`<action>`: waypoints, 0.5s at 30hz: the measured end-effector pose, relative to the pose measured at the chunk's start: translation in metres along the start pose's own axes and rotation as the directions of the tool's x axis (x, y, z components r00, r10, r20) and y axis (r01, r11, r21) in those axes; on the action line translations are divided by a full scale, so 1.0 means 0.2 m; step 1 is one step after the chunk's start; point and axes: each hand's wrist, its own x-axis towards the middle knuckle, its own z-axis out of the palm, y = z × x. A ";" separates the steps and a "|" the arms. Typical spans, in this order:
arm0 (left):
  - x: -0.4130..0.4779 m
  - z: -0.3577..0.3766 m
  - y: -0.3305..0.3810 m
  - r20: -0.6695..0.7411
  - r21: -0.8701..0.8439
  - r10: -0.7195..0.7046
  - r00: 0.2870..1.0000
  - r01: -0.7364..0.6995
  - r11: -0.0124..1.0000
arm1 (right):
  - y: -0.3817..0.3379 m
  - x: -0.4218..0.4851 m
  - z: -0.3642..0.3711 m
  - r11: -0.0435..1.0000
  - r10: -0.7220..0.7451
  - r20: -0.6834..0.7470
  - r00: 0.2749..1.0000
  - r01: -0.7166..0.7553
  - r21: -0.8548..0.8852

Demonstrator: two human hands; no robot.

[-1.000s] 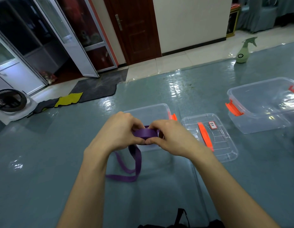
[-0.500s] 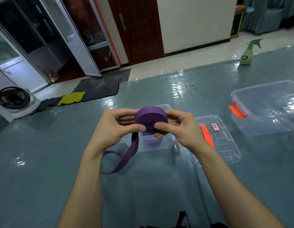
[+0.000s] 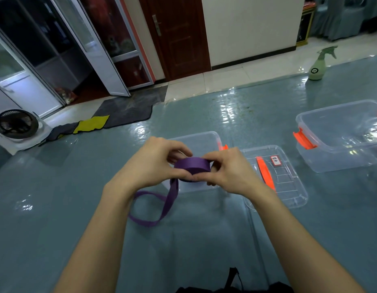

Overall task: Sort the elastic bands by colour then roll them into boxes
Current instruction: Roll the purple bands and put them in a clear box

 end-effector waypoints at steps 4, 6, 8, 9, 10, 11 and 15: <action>-0.03 -0.04 -0.08 -0.042 -0.333 0.016 0.999 -0.029 0.942 | -0.04 -0.01 -0.05 0.919 0.045 -0.068 0.997 -0.014 0.394; -0.04 -0.02 -0.08 -0.100 -0.442 -0.004 0.995 -0.041 0.896 | -0.06 0.01 -0.06 0.857 0.042 -0.076 0.996 0.004 0.515; -0.05 -0.01 -0.07 -0.187 -0.467 -0.029 0.982 -0.063 0.882 | -0.08 0.01 -0.06 0.814 0.052 -0.065 0.997 -0.004 0.581; -0.05 -0.01 -0.06 -0.215 -0.414 -0.009 0.976 -0.083 0.907 | -0.09 0.01 -0.05 0.801 0.060 -0.056 0.997 -0.015 0.598; -0.06 -0.02 -0.05 -0.221 -0.348 0.028 0.975 -0.105 0.931 | -0.09 0.00 -0.04 0.793 0.069 -0.046 0.997 -0.027 0.609; -0.06 -0.03 -0.05 -0.217 -0.285 0.066 0.974 -0.128 0.950 | -0.09 0.00 -0.04 0.788 0.076 -0.039 0.996 -0.036 0.615; -0.06 -0.09 -0.05 -0.171 -0.264 0.071 0.983 -0.115 0.958 | -0.11 0.01 -0.04 0.776 0.071 -0.040 0.997 -0.030 0.630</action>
